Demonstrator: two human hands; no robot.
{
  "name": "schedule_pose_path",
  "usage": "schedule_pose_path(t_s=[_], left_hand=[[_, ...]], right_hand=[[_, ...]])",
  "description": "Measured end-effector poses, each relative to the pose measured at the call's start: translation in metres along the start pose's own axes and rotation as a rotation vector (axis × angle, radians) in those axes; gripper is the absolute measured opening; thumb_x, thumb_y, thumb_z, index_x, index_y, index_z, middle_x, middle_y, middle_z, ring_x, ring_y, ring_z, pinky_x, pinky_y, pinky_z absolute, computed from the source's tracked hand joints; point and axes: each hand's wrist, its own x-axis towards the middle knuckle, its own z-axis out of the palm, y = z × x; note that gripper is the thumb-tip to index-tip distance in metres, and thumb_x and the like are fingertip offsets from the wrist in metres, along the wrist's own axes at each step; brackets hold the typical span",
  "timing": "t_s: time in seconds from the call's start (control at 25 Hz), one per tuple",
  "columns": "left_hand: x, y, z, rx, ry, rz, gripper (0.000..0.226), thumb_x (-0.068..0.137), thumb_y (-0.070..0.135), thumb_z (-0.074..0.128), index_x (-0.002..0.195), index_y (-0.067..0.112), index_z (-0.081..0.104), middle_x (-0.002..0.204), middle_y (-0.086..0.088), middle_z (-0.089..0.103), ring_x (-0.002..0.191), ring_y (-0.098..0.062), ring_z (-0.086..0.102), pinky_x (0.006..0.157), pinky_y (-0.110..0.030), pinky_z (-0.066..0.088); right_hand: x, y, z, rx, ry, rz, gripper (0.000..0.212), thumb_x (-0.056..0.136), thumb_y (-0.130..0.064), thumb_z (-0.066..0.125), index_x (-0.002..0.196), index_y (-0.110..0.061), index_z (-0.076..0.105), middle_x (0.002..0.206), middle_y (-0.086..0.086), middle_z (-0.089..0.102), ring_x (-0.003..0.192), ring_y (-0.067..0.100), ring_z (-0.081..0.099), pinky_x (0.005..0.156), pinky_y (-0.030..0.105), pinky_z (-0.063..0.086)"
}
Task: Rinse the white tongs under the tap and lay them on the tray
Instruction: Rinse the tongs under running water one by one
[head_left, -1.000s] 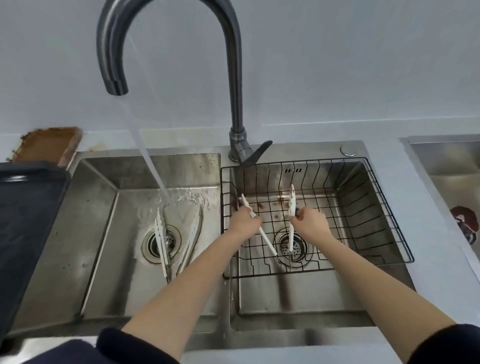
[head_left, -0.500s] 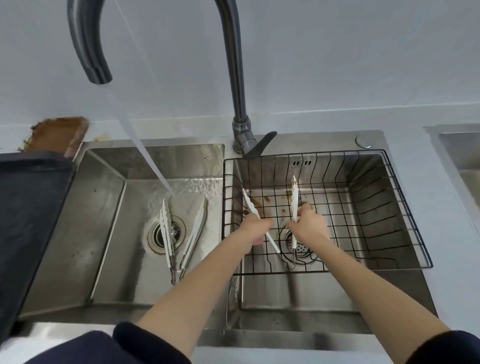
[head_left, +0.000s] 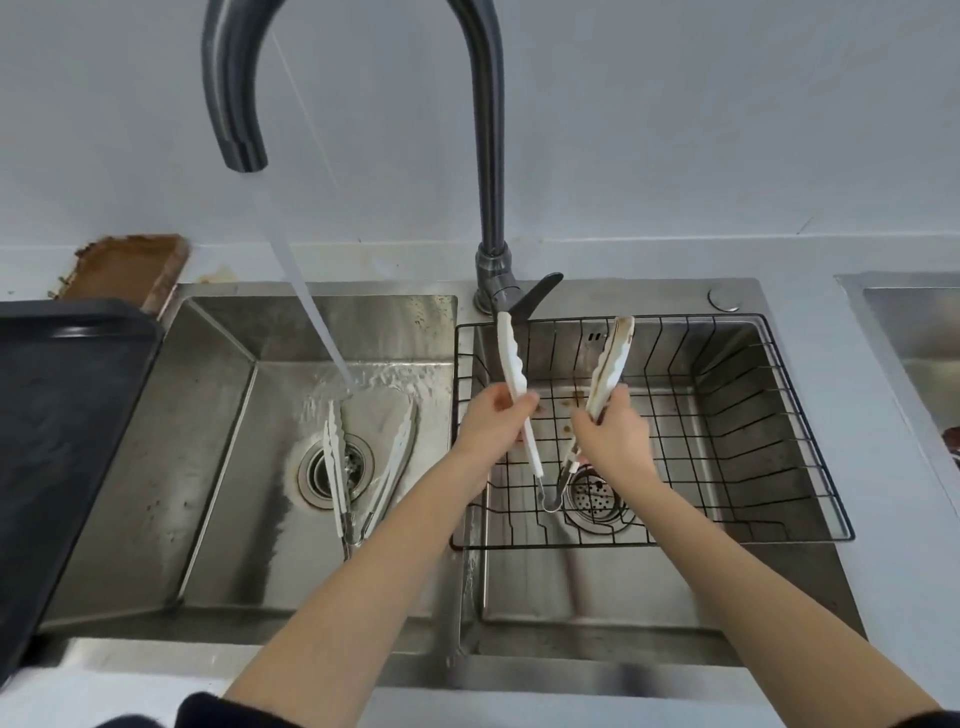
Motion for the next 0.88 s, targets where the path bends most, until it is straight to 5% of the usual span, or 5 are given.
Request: schedule_pose_path(t_s=[0.28, 0.4, 0.52, 0.72, 0.88], left_hand=[[-0.009, 0.004, -0.063, -0.198, 0.098, 0.074, 0.013, 0.093, 0.013, 0.049, 0.103, 0.011, 0.057, 0.079, 0.001, 0.060, 0.070, -0.008, 0.061, 0.059, -0.012, 0.054], [-0.010, 0.002, -0.092, -0.199, 0.127, 0.071, 0.019, 0.094, 0.011, 0.043, 0.107, 0.012, 0.057, 0.079, 0.002, 0.063, 0.073, -0.008, 0.063, 0.067, -0.017, 0.052], [-0.008, -0.002, -0.118, -0.192, 0.126, 0.061, 0.022, 0.094, 0.011, 0.041, 0.110, 0.013, 0.055, 0.083, 0.003, 0.066, 0.075, -0.010, 0.065, 0.074, -0.024, 0.053], [-0.005, -0.011, -0.153, -0.170, 0.088, 0.049, 0.018, 0.096, 0.007, 0.039, 0.110, 0.016, 0.047, 0.085, 0.001, 0.067, 0.072, -0.013, 0.067, 0.057, -0.019, 0.057], [-0.001, -0.021, -0.172, -0.190, 0.025, -0.015, 0.022, 0.097, 0.010, 0.037, 0.116, 0.015, 0.047, 0.091, -0.002, 0.067, 0.078, -0.016, 0.068, 0.064, -0.025, 0.057]], right_hand=[[-0.019, -0.049, 0.016, 0.077, -0.096, -0.111, 0.013, 0.089, -0.019, 0.050, 0.094, -0.009, 0.044, 0.067, -0.005, 0.044, 0.060, 0.009, 0.045, 0.049, 0.017, 0.033], [-0.031, -0.071, 0.032, 0.111, -0.162, -0.164, 0.020, 0.089, -0.024, 0.053, 0.099, -0.007, 0.048, 0.069, -0.004, 0.046, 0.063, 0.010, 0.047, 0.050, 0.015, 0.041], [-0.041, -0.087, 0.050, 0.098, -0.194, -0.201, 0.027, 0.088, -0.029, 0.056, 0.099, -0.005, 0.048, 0.067, -0.004, 0.045, 0.063, 0.013, 0.048, 0.056, 0.021, 0.042], [-0.051, -0.107, 0.082, 0.093, -0.178, -0.225, 0.030, 0.086, -0.031, 0.058, 0.095, -0.004, 0.047, 0.065, -0.004, 0.044, 0.066, 0.018, 0.052, 0.069, 0.042, 0.054], [-0.052, -0.116, 0.103, 0.063, -0.154, -0.231, 0.027, 0.087, -0.032, 0.058, 0.086, -0.009, 0.043, 0.064, -0.004, 0.043, 0.063, 0.018, 0.050, 0.066, 0.040, 0.051]])
